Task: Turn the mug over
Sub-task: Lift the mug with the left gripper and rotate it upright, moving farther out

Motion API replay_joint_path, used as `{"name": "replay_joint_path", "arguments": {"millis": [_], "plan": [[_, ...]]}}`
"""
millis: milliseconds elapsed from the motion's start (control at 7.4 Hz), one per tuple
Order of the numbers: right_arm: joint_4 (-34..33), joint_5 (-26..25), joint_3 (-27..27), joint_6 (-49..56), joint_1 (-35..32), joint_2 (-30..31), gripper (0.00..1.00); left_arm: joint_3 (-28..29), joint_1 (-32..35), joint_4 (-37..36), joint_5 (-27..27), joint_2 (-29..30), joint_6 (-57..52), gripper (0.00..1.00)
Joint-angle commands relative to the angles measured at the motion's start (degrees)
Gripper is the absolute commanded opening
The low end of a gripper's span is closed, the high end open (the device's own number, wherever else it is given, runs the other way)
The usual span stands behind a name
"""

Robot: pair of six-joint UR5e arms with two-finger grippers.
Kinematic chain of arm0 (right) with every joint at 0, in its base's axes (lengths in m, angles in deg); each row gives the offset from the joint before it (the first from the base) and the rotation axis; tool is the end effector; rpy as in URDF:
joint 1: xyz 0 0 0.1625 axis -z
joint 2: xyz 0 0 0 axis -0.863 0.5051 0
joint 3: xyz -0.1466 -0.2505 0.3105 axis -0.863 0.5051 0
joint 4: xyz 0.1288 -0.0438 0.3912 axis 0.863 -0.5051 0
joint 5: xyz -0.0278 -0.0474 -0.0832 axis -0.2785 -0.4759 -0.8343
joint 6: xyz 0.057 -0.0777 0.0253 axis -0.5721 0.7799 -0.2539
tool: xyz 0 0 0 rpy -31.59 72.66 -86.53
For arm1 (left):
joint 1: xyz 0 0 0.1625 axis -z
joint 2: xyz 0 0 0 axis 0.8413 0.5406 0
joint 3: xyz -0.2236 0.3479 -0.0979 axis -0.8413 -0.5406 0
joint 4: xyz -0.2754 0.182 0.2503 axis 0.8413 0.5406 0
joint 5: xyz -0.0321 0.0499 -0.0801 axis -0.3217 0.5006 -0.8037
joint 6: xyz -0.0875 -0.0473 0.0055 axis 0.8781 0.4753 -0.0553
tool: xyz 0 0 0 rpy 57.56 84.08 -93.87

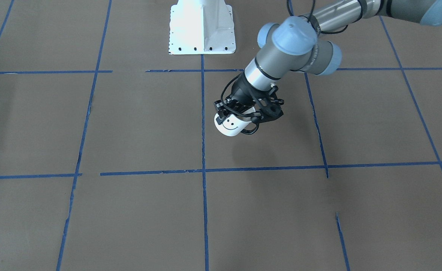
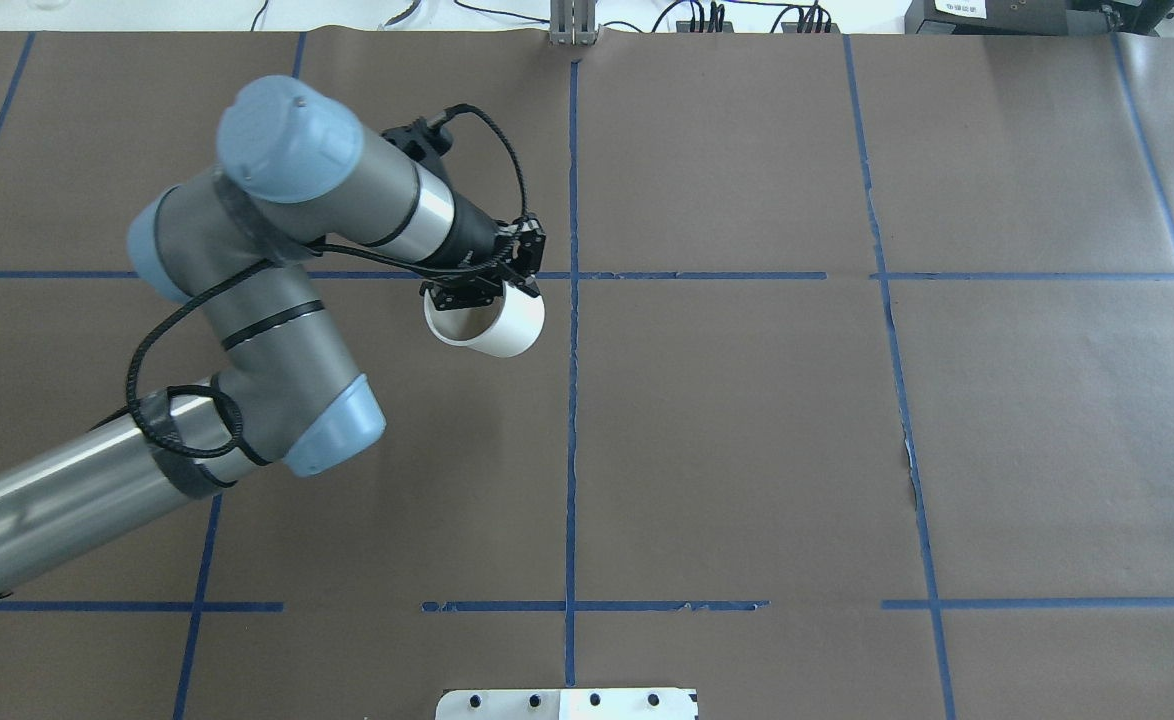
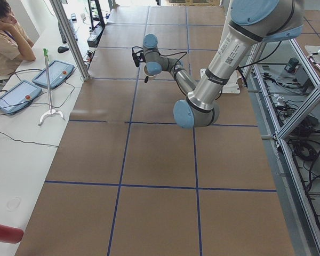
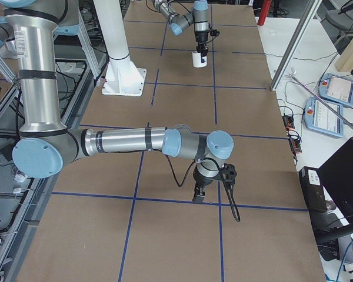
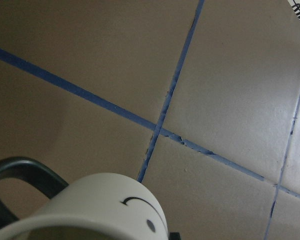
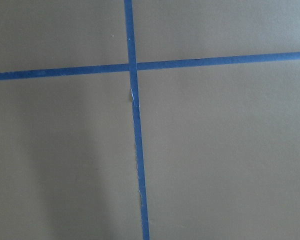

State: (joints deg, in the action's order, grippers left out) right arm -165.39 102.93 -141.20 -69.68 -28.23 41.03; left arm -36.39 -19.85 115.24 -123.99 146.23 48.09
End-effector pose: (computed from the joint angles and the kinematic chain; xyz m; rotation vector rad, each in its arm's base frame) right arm 0.0506 -0.4943 0.6351 -0.1629 -0.6988 0.0313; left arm 0.5051 -0.4944 0.1578 -0.1393 1.1826 -0.3971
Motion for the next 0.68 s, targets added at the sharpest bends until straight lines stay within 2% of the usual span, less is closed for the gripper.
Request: {"name": "replay_joint_path", "arguments": {"millis": [0, 135, 270, 405, 541], "plan": [[0.0, 0.0, 0.0, 0.0, 0.0, 0.0, 1.00, 10.5, -3.2, -11.8, 0.1, 9.1, -2.4, 0.00], [0.0, 0.0, 0.0, 0.0, 0.0, 0.0, 1.00, 13.9, -5.2, -11.8, 1.7, 10.2, -2.4, 0.00], [0.0, 0.0, 0.0, 0.0, 0.0, 0.0, 1.00, 14.5, -7.0, -11.9, 4.5, 10.4, -2.4, 0.00], [0.0, 0.0, 0.0, 0.0, 0.0, -0.1, 1.00, 14.8, -7.6, -11.9, 5.7, 11.0, -2.1, 0.45], [0.0, 0.0, 0.0, 0.0, 0.0, 0.0, 1.00, 15.0, -8.2, -11.8, 7.3, 11.3, -2.0, 0.67]]}}
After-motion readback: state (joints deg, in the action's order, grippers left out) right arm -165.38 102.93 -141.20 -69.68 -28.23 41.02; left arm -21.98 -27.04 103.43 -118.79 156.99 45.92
